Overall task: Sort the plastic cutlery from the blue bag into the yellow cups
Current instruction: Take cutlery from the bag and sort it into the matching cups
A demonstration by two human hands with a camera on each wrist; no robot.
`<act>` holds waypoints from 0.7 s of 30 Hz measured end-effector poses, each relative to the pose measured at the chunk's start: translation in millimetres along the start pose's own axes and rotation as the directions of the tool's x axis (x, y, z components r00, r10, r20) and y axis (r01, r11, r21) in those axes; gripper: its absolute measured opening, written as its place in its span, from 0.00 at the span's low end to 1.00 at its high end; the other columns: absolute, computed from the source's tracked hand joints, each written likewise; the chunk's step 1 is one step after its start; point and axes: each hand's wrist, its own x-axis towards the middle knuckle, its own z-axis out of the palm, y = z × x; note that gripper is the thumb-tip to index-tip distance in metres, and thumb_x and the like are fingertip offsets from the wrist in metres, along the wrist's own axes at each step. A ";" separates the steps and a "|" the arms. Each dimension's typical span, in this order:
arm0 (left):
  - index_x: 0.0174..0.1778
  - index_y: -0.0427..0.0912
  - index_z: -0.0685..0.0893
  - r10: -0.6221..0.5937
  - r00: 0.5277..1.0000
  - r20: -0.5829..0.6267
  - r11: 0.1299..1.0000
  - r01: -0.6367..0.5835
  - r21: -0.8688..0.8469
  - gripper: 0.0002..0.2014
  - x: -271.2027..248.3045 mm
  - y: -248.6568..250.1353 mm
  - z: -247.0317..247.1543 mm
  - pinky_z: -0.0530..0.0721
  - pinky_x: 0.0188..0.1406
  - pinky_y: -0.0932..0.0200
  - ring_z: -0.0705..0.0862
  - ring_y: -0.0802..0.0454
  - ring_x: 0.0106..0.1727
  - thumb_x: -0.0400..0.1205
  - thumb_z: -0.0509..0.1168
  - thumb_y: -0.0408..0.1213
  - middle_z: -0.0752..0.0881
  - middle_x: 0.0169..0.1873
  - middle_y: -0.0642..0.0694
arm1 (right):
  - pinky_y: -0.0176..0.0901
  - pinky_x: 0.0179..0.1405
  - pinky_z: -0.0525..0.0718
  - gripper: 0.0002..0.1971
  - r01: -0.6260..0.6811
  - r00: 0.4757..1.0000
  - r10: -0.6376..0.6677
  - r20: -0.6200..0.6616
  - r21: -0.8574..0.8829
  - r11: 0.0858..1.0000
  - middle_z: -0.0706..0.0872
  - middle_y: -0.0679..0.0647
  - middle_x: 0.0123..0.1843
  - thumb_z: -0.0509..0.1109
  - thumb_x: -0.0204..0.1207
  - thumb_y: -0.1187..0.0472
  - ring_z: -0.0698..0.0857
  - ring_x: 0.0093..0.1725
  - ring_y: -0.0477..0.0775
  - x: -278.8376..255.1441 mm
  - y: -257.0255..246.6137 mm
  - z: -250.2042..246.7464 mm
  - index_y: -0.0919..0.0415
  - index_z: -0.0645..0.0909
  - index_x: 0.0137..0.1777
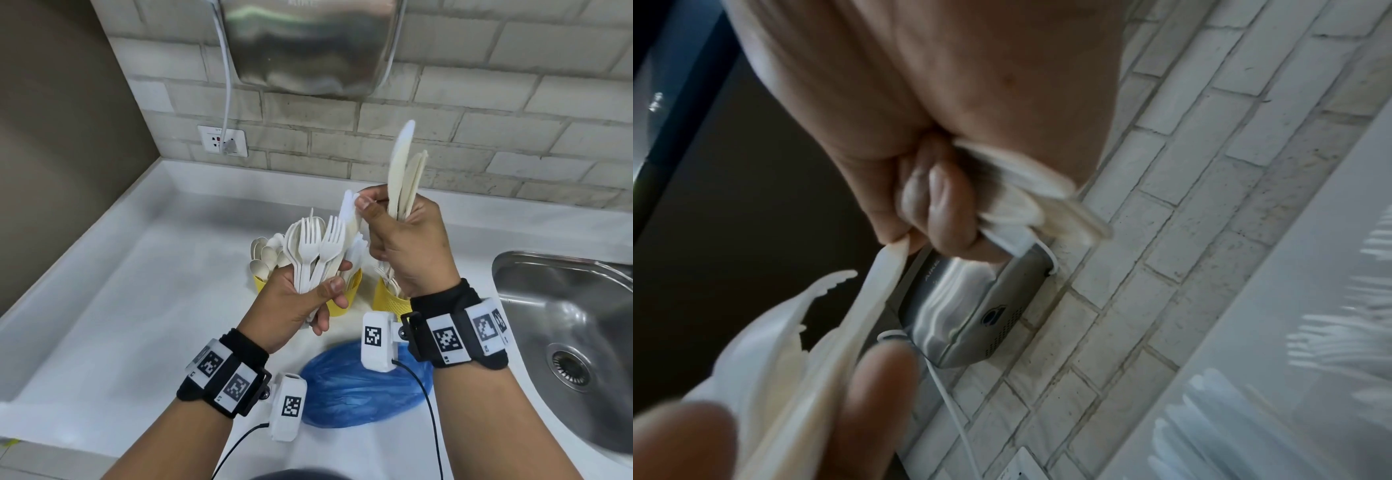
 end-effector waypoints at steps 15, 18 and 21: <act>0.66 0.41 0.84 0.041 0.992 -0.117 0.999 -0.041 0.001 0.19 -0.8 1.5 1.7 0.75 0.20 0.61 0.78 0.48 0.21 0.83 0.67 0.48 0.93 0.47 0.39 | 0.34 0.21 0.65 0.08 0.012 0.996 -0.012 -0.094 0.000 1.000 0.69 0.45 0.25 0.71 0.86 0.58 0.65 0.19 0.45 -1.6 15.2 -2.6 0.58 0.79 0.45; 0.65 0.40 0.84 0.048 0.993 -0.109 0.999 -0.048 -0.004 0.19 -0.8 2.6 2.4 0.74 0.20 0.61 0.79 0.47 0.21 0.83 0.68 0.47 0.93 0.47 0.38 | 0.34 0.21 0.62 0.21 -0.027 0.999 0.029 -0.025 0.066 0.997 0.63 0.53 0.25 0.75 0.84 0.57 0.60 0.19 0.48 -6.9 18.3 -1.2 0.78 0.75 0.47; 0.62 0.41 0.84 0.065 0.991 -0.113 0.998 -0.065 0.002 0.16 -0.4 4.9 2.1 0.74 0.19 0.61 0.79 0.48 0.20 0.83 0.68 0.46 0.93 0.46 0.39 | 0.35 0.21 0.62 0.28 -0.041 0.999 0.037 0.038 0.116 0.992 0.67 0.53 0.24 0.78 0.81 0.56 0.62 0.18 0.48 -11.4 17.2 0.0 0.87 0.75 0.53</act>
